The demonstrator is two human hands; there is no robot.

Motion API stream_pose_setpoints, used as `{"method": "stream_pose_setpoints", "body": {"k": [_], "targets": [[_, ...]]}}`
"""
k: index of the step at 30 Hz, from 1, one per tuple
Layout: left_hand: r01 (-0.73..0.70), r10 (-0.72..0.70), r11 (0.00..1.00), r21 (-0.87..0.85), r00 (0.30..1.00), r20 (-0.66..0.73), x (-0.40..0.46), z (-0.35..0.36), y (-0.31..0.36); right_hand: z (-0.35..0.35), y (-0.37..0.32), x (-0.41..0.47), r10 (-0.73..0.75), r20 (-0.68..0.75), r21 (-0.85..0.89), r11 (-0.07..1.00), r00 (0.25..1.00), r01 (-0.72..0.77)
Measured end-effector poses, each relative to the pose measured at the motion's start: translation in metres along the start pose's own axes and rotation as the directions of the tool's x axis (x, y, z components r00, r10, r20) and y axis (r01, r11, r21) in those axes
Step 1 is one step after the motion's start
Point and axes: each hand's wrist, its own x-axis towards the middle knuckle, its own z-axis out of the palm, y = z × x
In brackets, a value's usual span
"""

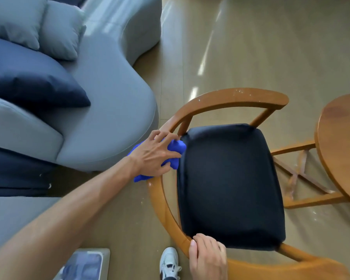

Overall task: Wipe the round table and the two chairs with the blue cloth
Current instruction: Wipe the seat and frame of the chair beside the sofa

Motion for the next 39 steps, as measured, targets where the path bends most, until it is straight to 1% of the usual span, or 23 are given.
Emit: {"method": "stream_pose_setpoints", "body": {"k": [2, 4, 5, 6, 8, 10, 12, 14, 16, 18, 20, 22, 23, 24, 26, 27, 28, 30, 31, 34, 35, 37, 39], "targets": [[0.09, -0.091, 0.996, -0.01, 0.989, -0.119, -0.013, 0.003, 0.007, -0.006, -0.003, 0.013, 0.031, 0.067, 0.102, 0.994, 0.997, -0.038], [0.194, -0.195, 0.981, -0.025, 0.958, -0.208, -0.02, 0.007, 0.017, -0.013, -0.009, 0.041, -0.009, 0.086, 0.192, 0.981, 0.996, -0.007], [0.259, -0.264, 0.964, -0.052, 0.936, -0.235, -0.023, 0.009, 0.022, -0.019, -0.015, 0.061, -0.068, 0.046, 0.256, 0.965, 0.997, 0.054], [0.331, -0.342, 0.94, -0.087, 0.904, -0.255, -0.026, 0.012, 0.029, -0.029, -0.025, 0.085, -0.124, -0.044, 0.319, 0.939, 0.991, 0.132], [0.506, -0.535, 0.845, -0.173, 0.8, -0.272, -0.033, 0.018, 0.039, -0.05, -0.049, 0.138, -0.254, -0.206, 0.372, 0.873, 0.945, 0.316], [0.655, -0.7, 0.714, -0.247, 0.662, -0.266, -0.041, 0.022, 0.048, -0.065, -0.07, 0.183, -0.434, -0.211, 0.35, 0.803, 0.876, 0.483], [0.73, -0.795, 0.607, -0.314, 0.552, -0.252, -0.047, 0.023, 0.057, -0.074, -0.085, 0.216, -0.592, -0.097, 0.299, 0.749, 0.8, 0.591], [0.74, -0.873, 0.486, -0.464, 0.436, -0.22, -0.052, 0.024, 0.063, -0.074, -0.093, 0.24, -0.701, 0.106, 0.299, 0.699, 0.705, 0.65], [0.688, -0.938, 0.313, -0.655, 0.331, -0.101, -0.053, 0.023, 0.068, -0.069, -0.098, 0.253, -0.775, 0.264, 0.202, 0.627, 0.575, 0.752], [0.604, -0.959, 0.188, -0.774, 0.282, -0.013, -0.053, 0.022, 0.07, -0.063, -0.099, 0.263, -0.805, 0.283, 0.076, 0.561, 0.522, 0.824], [0.519, -0.957, 0.128, -0.845, 0.289, 0.033, -0.052, 0.022, 0.063, -0.059, -0.1, 0.269, -0.814, 0.227, 0.056, 0.559, 0.534, 0.828], [0.506, -0.946, 0.093, -0.857, 0.314, 0.084, -0.047, 0.022, 0.052, -0.053, -0.1, 0.272, -0.805, 0.131, 0.082, 0.591, 0.579, 0.803], [0.535, -0.951, 0.078, -0.841, 0.295, 0.099, -0.042, 0.024, 0.046, -0.049, -0.101, 0.274, -0.789, 0.077, 0.087, 0.614, 0.609, 0.785], [0.578, -0.962, 0.056, -0.814, 0.249, 0.111, -0.035, 0.025, 0.04, -0.045, -0.103, 0.279, -0.766, 0.037, 0.097, 0.642, 0.642, 0.76], [0.659, -0.976, -0.007, -0.752, 0.158, 0.147, -0.016, 0.026, 0.033, -0.037, -0.106, 0.295, -0.704, 0.031, 0.123, 0.707, 0.709, 0.696], [0.699, -0.974, -0.021, -0.715, 0.148, 0.174, -0.004, 0.027, 0.031, -0.033, -0.105, 0.305, -0.684, 0.061, 0.119, 0.728, 0.727, 0.675], [0.743, -0.964, -0.008, -0.669, 0.172, 0.202, 0.009, 0.028, 0.029, -0.03, -0.102, 0.317, -0.678, 0.09, 0.097, 0.735, 0.73, 0.671], [0.831, -0.941, 0.075, -0.552, 0.242, 0.236, 0.034, 0.032, 0.024, -0.026, -0.091, 0.34, -0.681, 0.116, 0.035, 0.731, 0.724, 0.682], [0.866, -0.935, 0.127, -0.483, 0.267, 0.234, 0.047, 0.033, 0.021, -0.026, -0.083, 0.35, -0.685, 0.097, 0.01, 0.726, 0.722, 0.687], [0.898, -0.911, 0.285, -0.337, 0.363, 0.197, 0.084, 0.037, 0.004, -0.022, -0.056, 0.38, -0.684, -0.112, -0.111, 0.73, 0.721, 0.675], [0.894, -0.899, 0.318, -0.315, 0.39, 0.198, 0.096, 0.039, -0.002, -0.022, -0.049, 0.389, -0.691, -0.123, -0.144, 0.723, 0.712, 0.676], [0.894, -0.886, 0.33, -0.304, 0.404, 0.226, 0.121, 0.044, -0.012, -0.022, -0.042, 0.404, -0.696, -0.045, -0.182, 0.712, 0.717, 0.679], [0.887, -0.879, 0.33, -0.322, 0.414, 0.238, 0.144, 0.047, -0.02, -0.028, -0.034, 0.421, -0.66, -0.011, -0.199, 0.737, 0.751, 0.646]]}}
